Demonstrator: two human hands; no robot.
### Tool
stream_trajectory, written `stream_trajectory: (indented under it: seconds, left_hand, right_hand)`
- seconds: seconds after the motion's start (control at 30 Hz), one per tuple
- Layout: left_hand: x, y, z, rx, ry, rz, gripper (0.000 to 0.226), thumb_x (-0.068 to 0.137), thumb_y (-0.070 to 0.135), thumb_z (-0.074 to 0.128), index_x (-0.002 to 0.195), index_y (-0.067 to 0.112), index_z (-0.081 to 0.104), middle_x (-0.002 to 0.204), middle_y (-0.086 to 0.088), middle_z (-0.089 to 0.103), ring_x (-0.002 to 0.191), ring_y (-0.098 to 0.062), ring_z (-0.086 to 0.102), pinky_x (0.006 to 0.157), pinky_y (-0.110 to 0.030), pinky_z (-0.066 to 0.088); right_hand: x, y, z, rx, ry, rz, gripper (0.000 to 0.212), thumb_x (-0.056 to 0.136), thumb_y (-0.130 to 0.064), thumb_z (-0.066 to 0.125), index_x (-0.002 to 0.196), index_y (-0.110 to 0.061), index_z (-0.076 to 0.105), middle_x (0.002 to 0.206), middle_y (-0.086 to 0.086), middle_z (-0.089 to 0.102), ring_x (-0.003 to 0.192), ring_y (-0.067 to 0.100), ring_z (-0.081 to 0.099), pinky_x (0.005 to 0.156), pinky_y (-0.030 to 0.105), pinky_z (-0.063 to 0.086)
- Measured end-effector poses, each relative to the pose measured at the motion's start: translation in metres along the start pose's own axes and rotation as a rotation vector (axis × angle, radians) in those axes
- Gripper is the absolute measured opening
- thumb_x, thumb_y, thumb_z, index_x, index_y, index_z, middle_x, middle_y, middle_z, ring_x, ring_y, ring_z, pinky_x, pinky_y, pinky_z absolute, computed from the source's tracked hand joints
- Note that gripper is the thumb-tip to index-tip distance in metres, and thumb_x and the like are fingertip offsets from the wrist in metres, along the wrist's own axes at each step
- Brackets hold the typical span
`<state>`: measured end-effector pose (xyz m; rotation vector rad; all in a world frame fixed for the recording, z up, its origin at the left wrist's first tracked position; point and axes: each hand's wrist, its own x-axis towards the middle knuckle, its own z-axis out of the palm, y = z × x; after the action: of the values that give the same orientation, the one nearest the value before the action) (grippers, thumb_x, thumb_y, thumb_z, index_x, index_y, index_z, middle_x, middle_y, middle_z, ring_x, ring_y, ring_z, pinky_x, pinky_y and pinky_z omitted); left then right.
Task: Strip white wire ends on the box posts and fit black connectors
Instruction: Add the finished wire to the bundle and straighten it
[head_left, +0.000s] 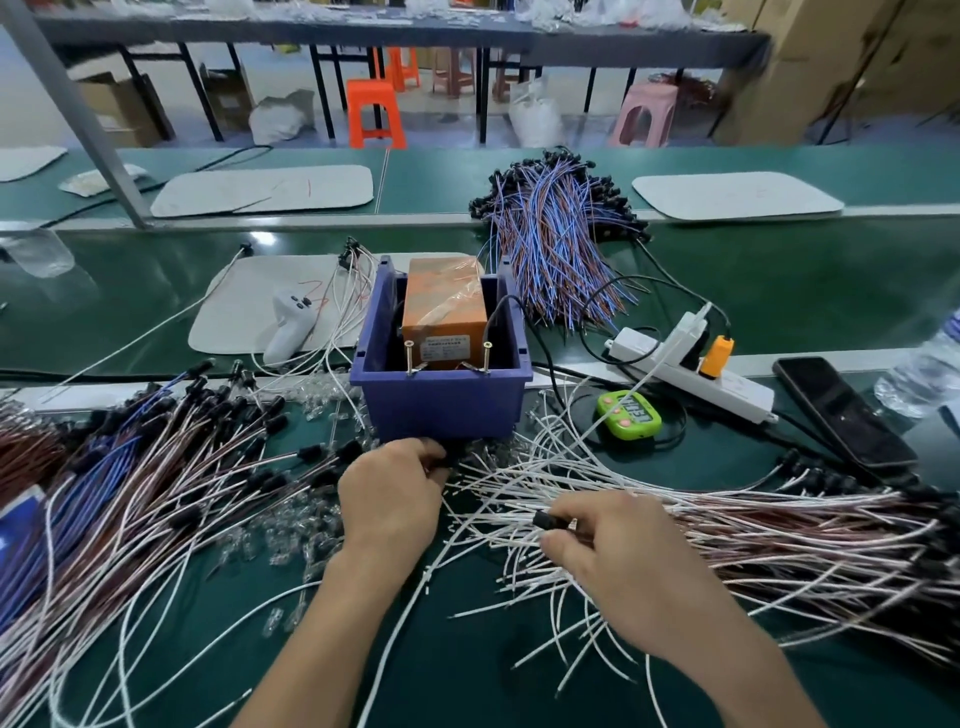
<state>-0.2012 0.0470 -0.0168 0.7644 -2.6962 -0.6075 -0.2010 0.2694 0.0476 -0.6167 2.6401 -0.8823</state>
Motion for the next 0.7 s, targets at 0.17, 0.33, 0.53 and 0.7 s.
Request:
stream_trajectory:
  seconds: [0.17, 0.33, 0.53, 0.7]
  left_hand:
    - [-0.001, 0.018, 0.014, -0.058, -0.051, 0.105, 0.022, 0.090, 0.024, 0.074, 0.109, 0.033, 0.080, 0.101, 0.005, 0.079, 0.100, -0.022, 0.066, 0.105, -0.035, 0.038]
    - [-0.002, 0.032, 0.024, -0.219, -0.133, 0.064, 0.033, 0.095, 0.014, 0.062, 0.117, 0.033, 0.077, 0.107, 0.005, 0.079, 0.094, -0.021, 0.068, 0.095, -0.030, 0.050]
    - [-0.011, 0.012, 0.014, -0.177, -0.066, 0.024, 0.039, 0.093, 0.016, 0.057, 0.117, 0.040, 0.076, 0.105, 0.010, 0.079, 0.097, -0.021, 0.070, 0.090, -0.029, 0.051]
    - [-0.014, 0.005, 0.006, -0.110, -0.018, 0.033, 0.032, 0.088, 0.014, 0.062, 0.103, 0.037, 0.079, 0.095, 0.006, 0.079, 0.092, -0.021, 0.066, 0.092, -0.030, 0.044]
  right_hand:
    - [0.005, 0.004, 0.022, -0.002, -0.009, 0.002, 0.020, 0.092, -0.044, 0.060, 0.085, -0.025, 0.058, 0.068, -0.003, 0.060, 0.064, 0.014, 0.054, 0.062, 0.032, 0.045]
    - [0.001, 0.013, 0.024, 0.039, -0.013, 0.009, 0.019, 0.089, -0.045, 0.059, 0.085, -0.027, 0.058, 0.070, -0.008, 0.061, 0.058, 0.012, 0.049, 0.055, 0.026, 0.037]
    - [0.002, 0.018, 0.028, 0.066, -0.018, -0.011, 0.019, 0.091, -0.044, 0.060, 0.089, -0.026, 0.061, 0.073, -0.007, 0.063, 0.052, 0.007, 0.046, 0.052, 0.024, 0.037]
    - [0.004, 0.015, 0.034, 0.087, -0.030, -0.032, 0.018, 0.089, -0.046, 0.060, 0.087, -0.028, 0.062, 0.071, -0.005, 0.063, 0.052, 0.007, 0.046, 0.052, 0.024, 0.038]
